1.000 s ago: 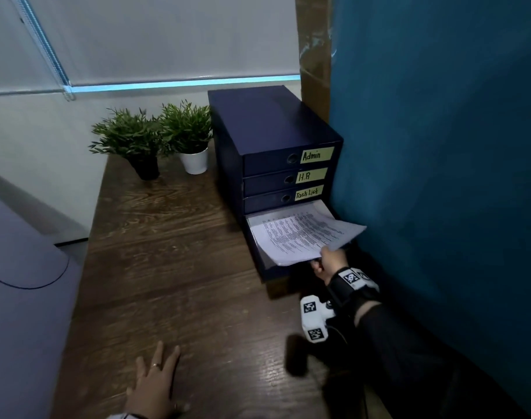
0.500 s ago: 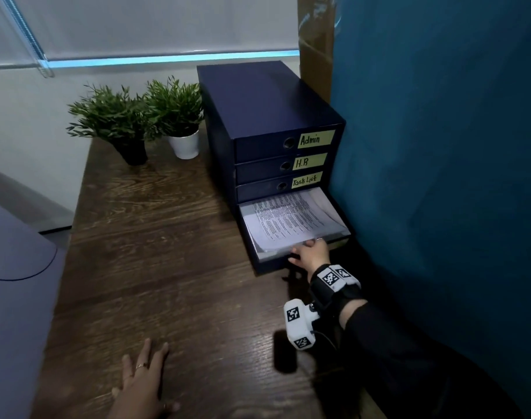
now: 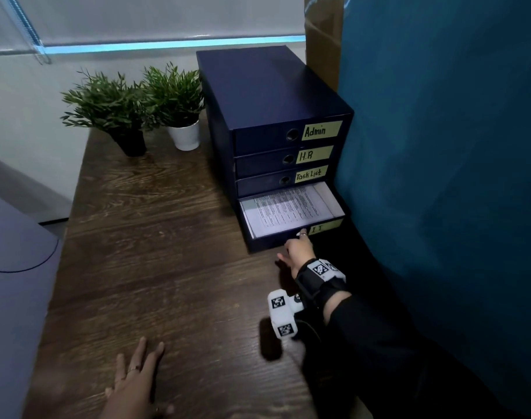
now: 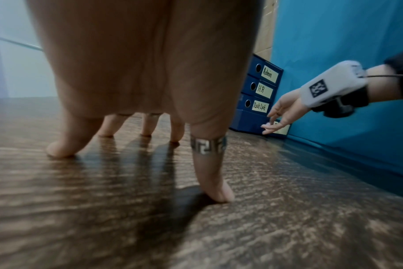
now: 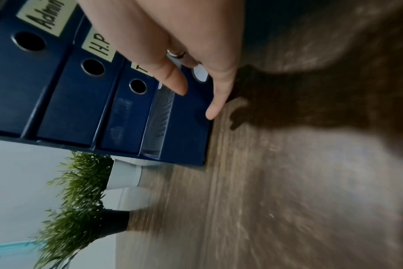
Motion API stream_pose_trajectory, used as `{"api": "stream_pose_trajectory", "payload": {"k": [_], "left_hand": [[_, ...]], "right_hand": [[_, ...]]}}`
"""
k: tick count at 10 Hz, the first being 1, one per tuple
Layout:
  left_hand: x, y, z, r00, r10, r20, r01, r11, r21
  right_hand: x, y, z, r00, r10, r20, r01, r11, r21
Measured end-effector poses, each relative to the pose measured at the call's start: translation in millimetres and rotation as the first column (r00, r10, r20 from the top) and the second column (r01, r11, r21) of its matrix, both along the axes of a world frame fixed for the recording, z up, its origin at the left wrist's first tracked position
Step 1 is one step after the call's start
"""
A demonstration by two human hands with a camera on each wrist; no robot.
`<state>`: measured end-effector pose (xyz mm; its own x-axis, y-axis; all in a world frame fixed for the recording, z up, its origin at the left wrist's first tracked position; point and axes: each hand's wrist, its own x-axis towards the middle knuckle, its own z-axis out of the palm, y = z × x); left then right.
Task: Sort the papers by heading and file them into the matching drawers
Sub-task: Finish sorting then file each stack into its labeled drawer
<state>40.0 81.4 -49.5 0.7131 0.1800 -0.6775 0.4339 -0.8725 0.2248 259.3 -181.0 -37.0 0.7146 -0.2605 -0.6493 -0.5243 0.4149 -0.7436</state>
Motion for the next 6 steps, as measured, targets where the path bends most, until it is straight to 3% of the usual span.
{"api": "stream_pose_trajectory", "payload": {"k": [2,3,6], "left_hand": [[2.6,-11.5,3.1,0.996,0.083,0.043,-0.085,0.996,0.038],[4.3,-16.9,1.3,0.991,0.110,0.083,-0.116,0.990,0.079],[10.2,-21.9,5.9,0.993,0.077,0.095,-0.090,0.986,0.142]], "right_hand": [[56.5,9.6,4.6,0.954,0.300,0.004,-0.296,0.943,-0.153],[76.7,13.8,7.3,0.953,0.304,0.005,-0.301,0.948,-0.103],[76.9,7.8,-9.8,0.864,0.504,0.013,-0.476,0.824,-0.306]]}}
